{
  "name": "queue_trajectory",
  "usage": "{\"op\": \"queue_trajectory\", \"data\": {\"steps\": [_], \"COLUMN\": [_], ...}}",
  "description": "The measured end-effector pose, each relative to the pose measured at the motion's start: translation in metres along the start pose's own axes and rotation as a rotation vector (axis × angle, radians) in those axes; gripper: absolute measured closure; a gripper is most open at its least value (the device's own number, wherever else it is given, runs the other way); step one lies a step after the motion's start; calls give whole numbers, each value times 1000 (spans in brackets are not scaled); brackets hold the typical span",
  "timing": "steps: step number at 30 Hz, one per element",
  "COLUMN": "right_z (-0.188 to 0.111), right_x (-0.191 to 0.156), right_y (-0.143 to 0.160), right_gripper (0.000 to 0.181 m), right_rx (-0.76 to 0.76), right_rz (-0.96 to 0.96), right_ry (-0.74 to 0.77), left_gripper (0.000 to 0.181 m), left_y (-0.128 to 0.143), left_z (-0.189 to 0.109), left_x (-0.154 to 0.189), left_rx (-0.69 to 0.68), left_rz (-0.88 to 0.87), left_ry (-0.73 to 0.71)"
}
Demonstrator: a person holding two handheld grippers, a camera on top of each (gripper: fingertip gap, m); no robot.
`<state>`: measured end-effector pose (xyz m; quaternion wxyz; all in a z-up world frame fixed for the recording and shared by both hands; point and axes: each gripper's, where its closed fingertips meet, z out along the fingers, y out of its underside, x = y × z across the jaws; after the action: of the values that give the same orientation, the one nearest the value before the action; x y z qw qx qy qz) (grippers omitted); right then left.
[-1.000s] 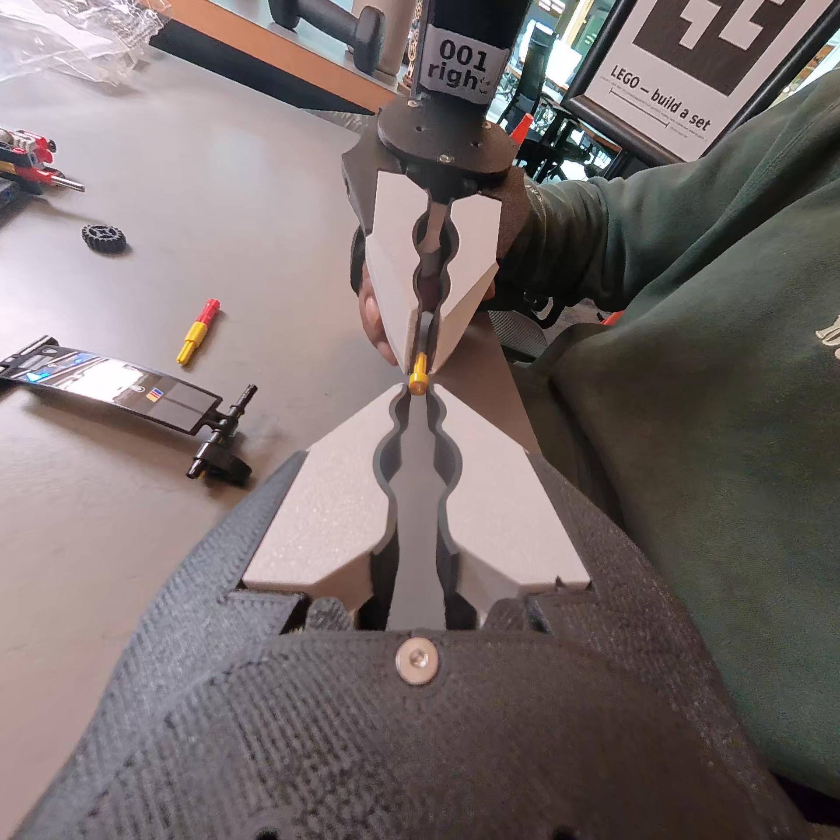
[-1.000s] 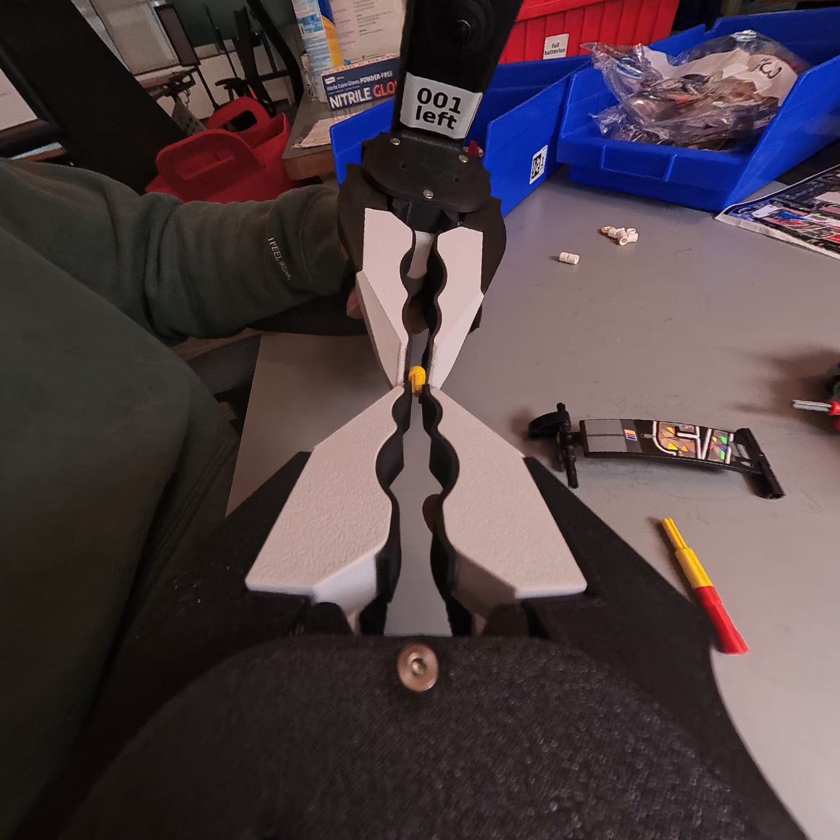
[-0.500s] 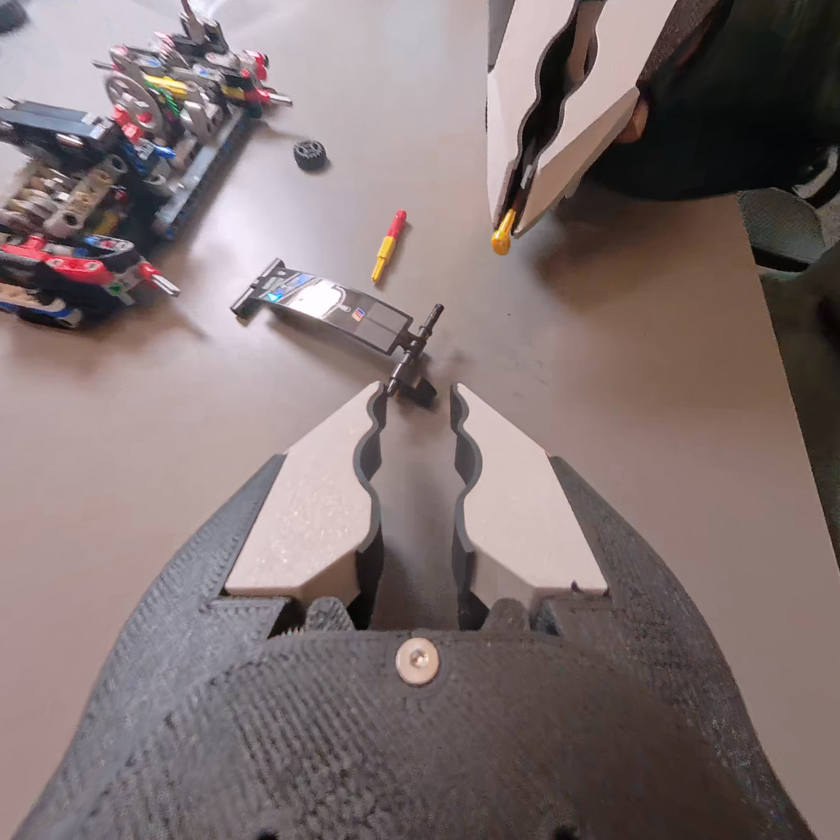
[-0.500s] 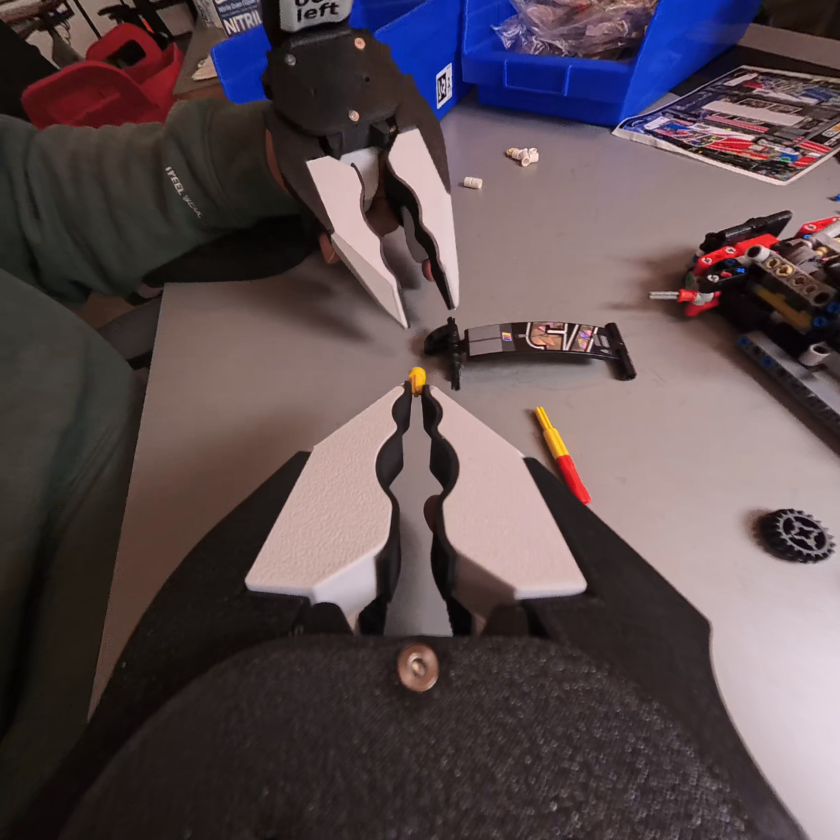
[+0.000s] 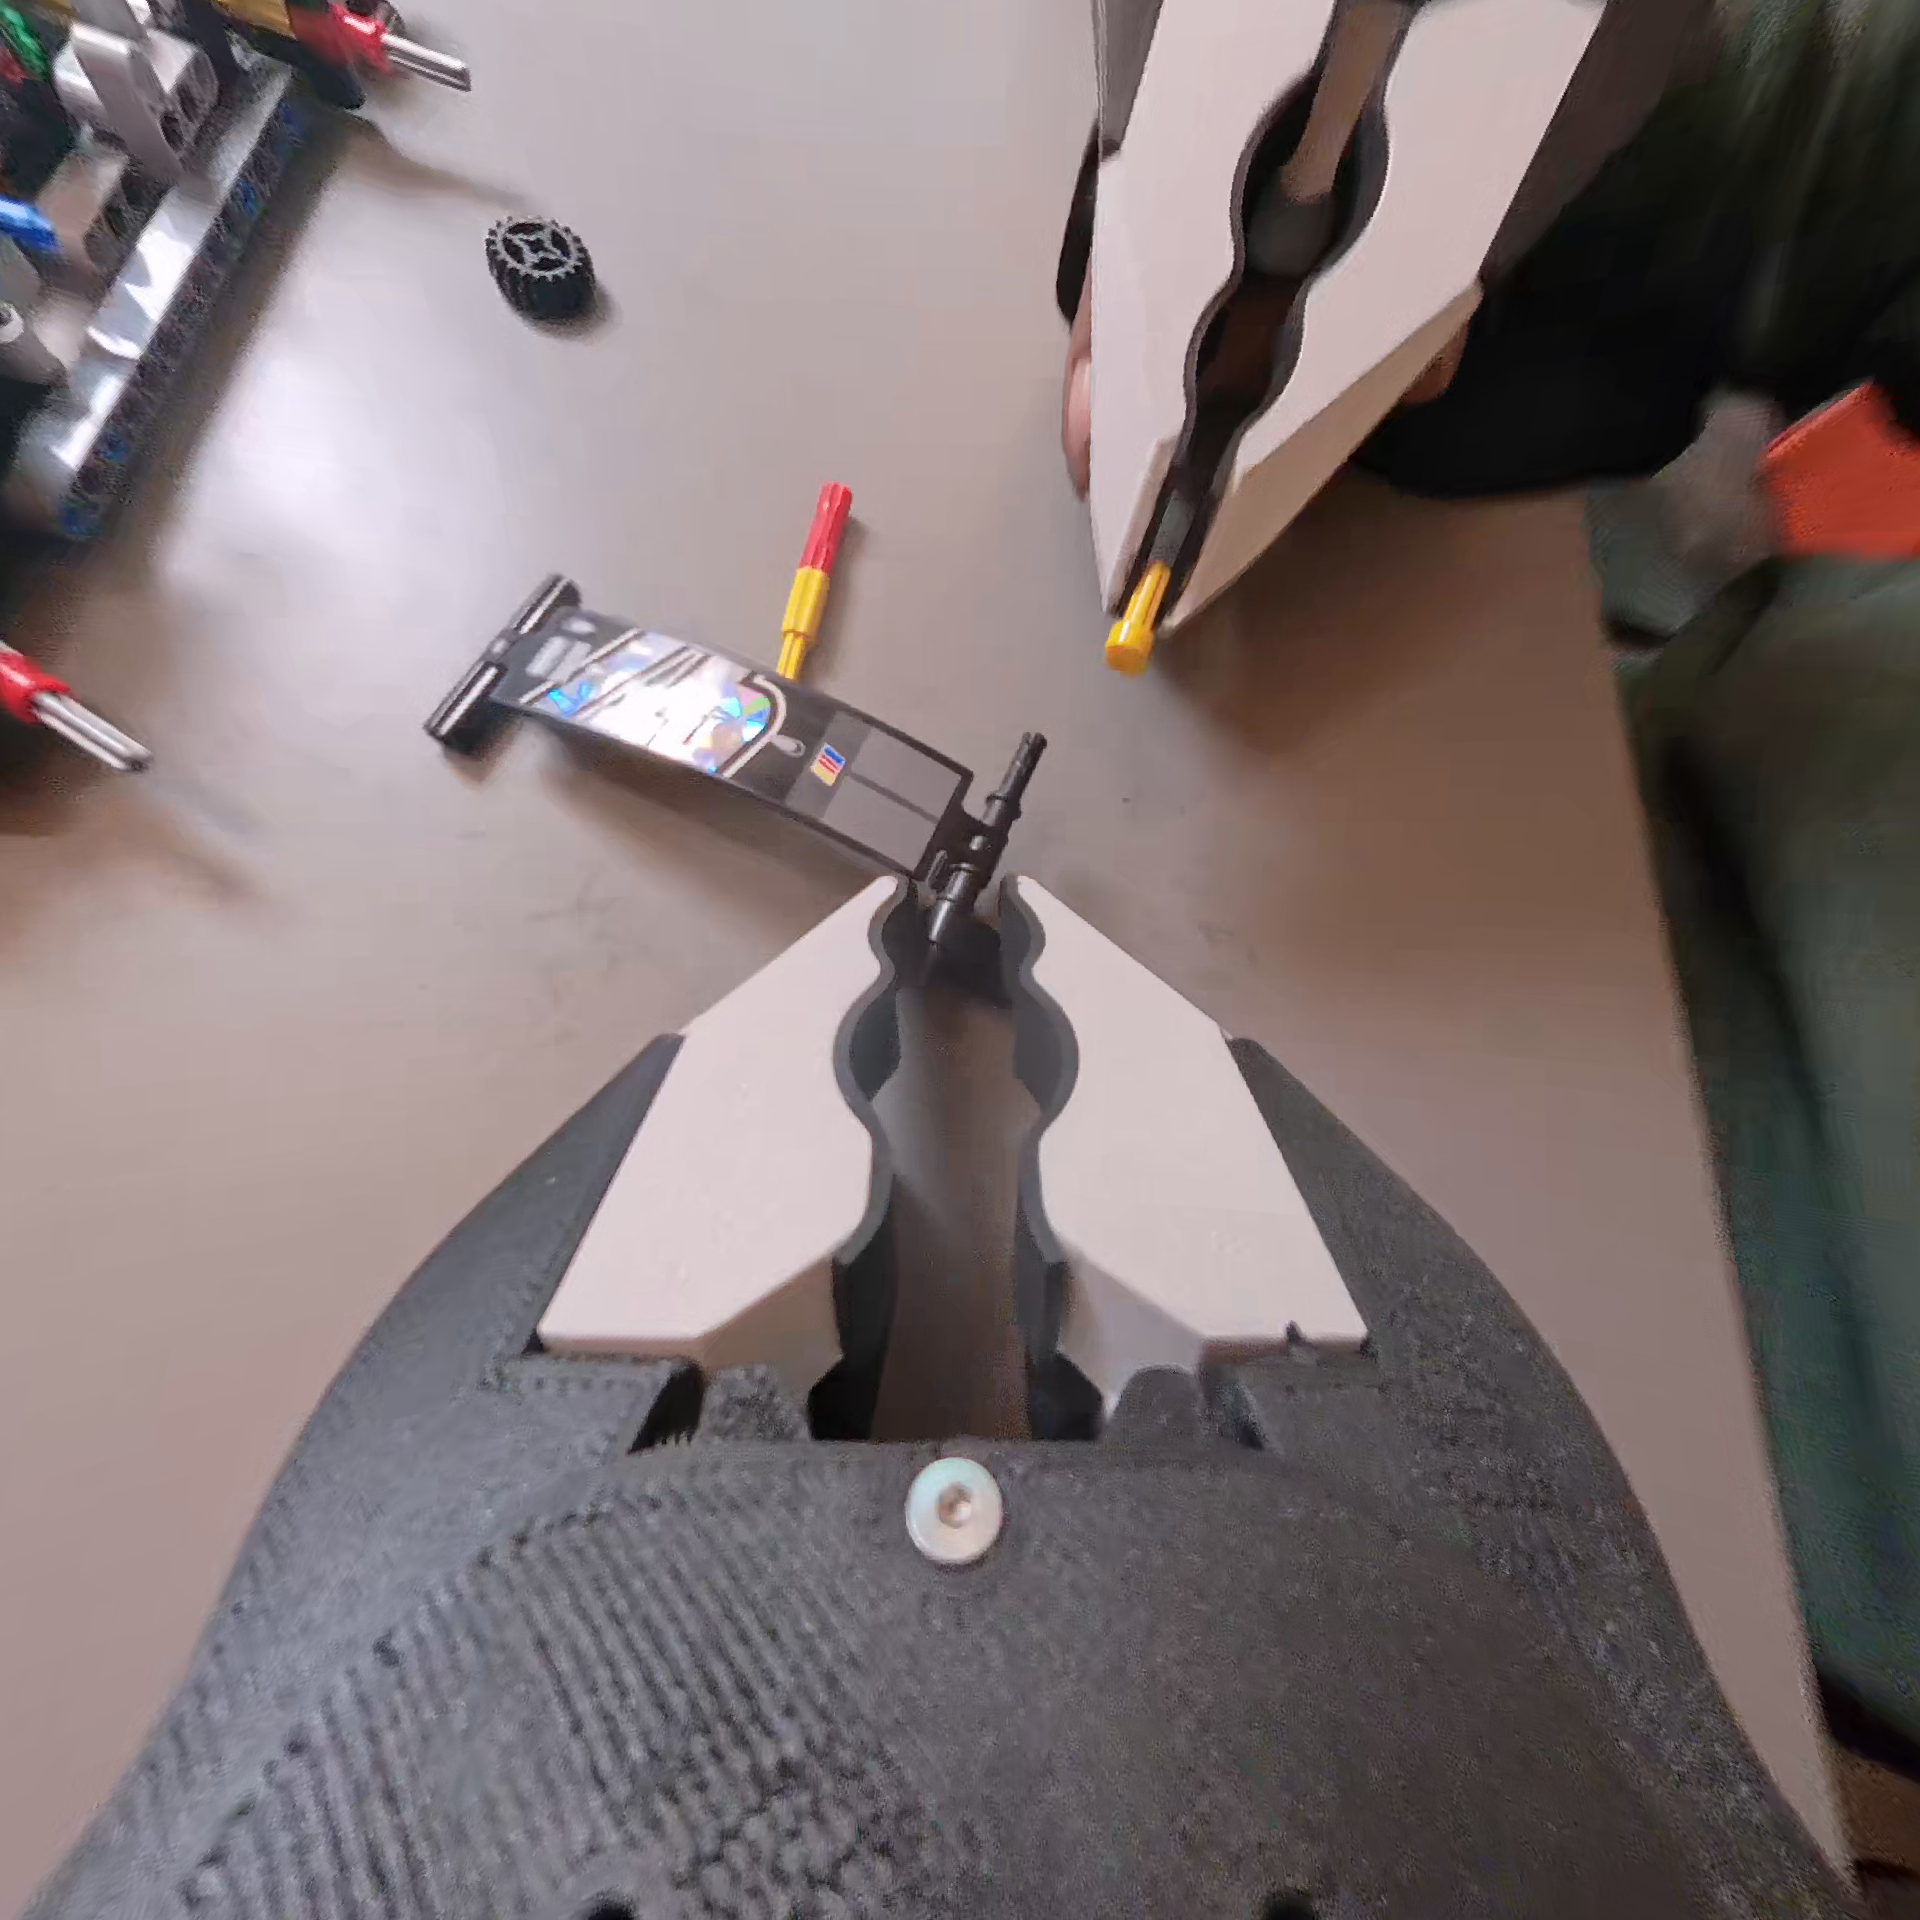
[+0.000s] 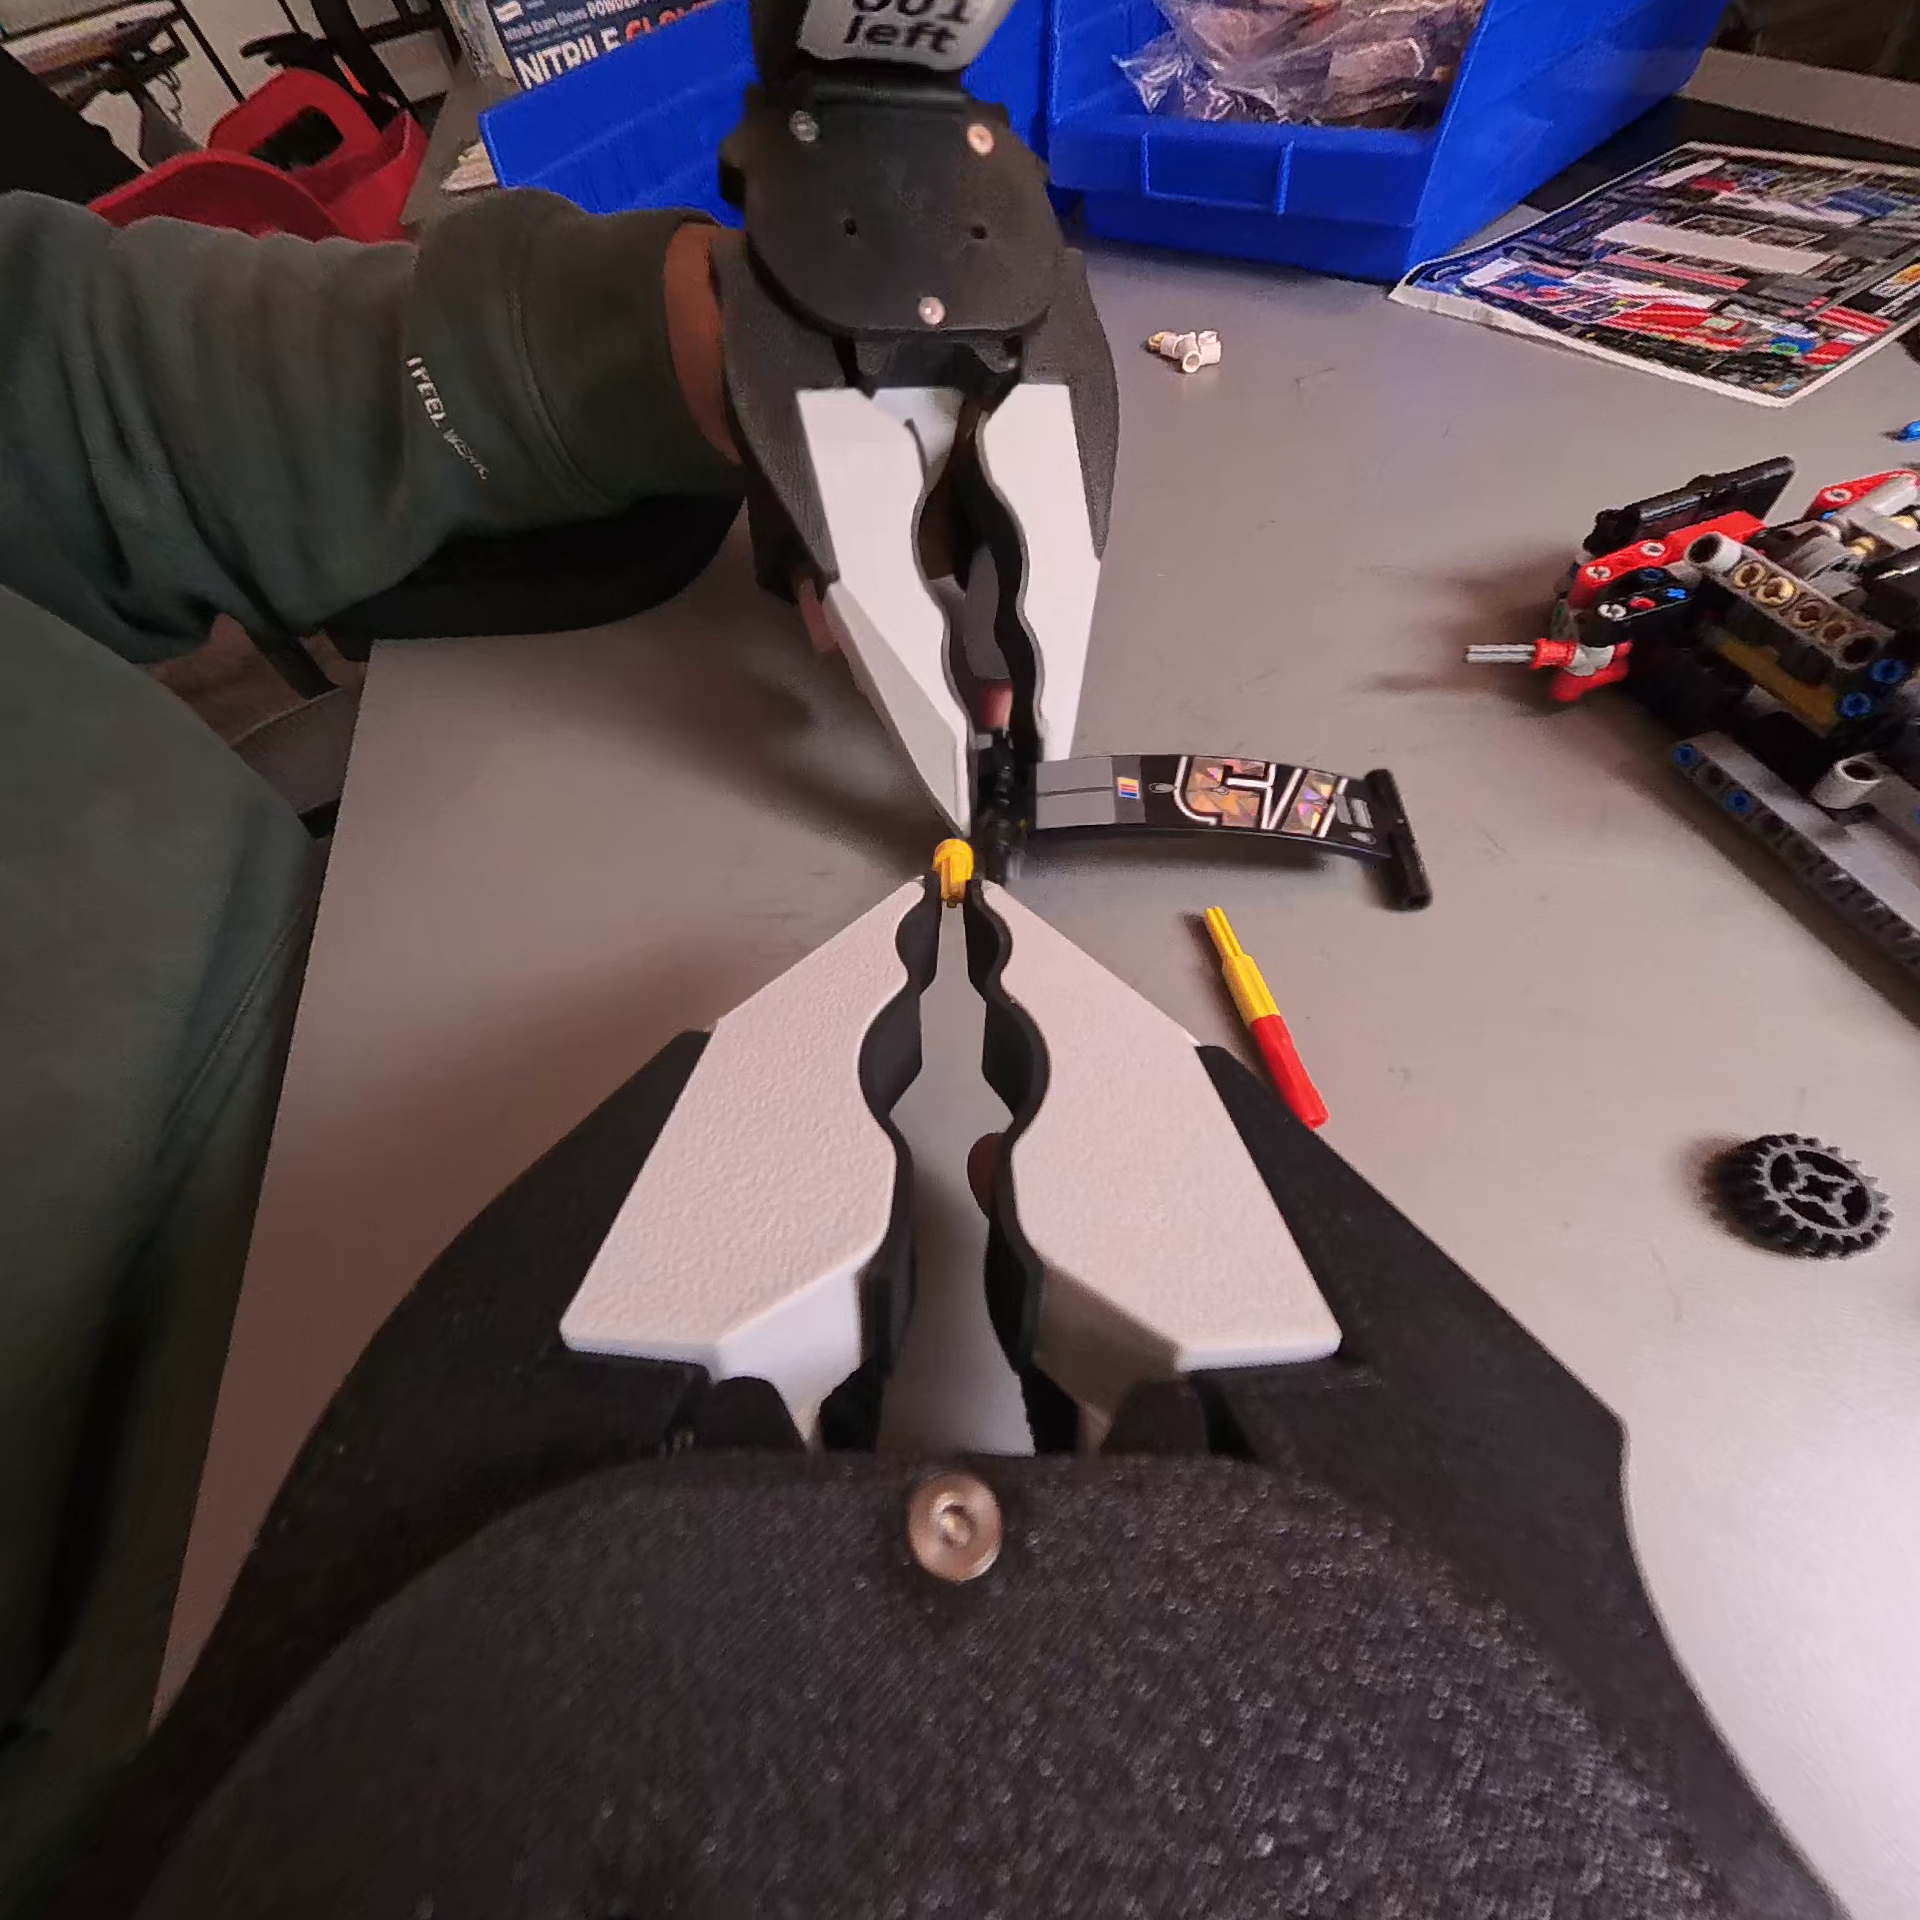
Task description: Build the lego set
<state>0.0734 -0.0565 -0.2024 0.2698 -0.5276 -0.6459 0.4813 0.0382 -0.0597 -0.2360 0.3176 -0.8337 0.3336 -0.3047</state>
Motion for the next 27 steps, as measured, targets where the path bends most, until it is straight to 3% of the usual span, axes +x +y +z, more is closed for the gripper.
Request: {"op": "queue_trajectory", "data": {"steps": [4, 9, 16, 27], "right_z": [-2, -8, -3, 1], "right_x": [-4, -11, -4, -7], "right_y": [-5, -18, -17, -10], "right_gripper": [180, 180, 180, 180], "right_rx": [26, 103, 87, 40], "right_rz": [29, 104, 169, 243], "right_ry": [-27, -102, -112, -190], "left_gripper": [169, 170, 170, 171], "left_y": [-21, -31, -39, -30], "left_z": [-11, -20, -18, -11], "left_x": [17, 19, 28, 33], "left_rx": [194, 319, 344, 281], "left_rz": [-312, -541, -618, -636], "left_ry": [246, 389, 469, 453]}}
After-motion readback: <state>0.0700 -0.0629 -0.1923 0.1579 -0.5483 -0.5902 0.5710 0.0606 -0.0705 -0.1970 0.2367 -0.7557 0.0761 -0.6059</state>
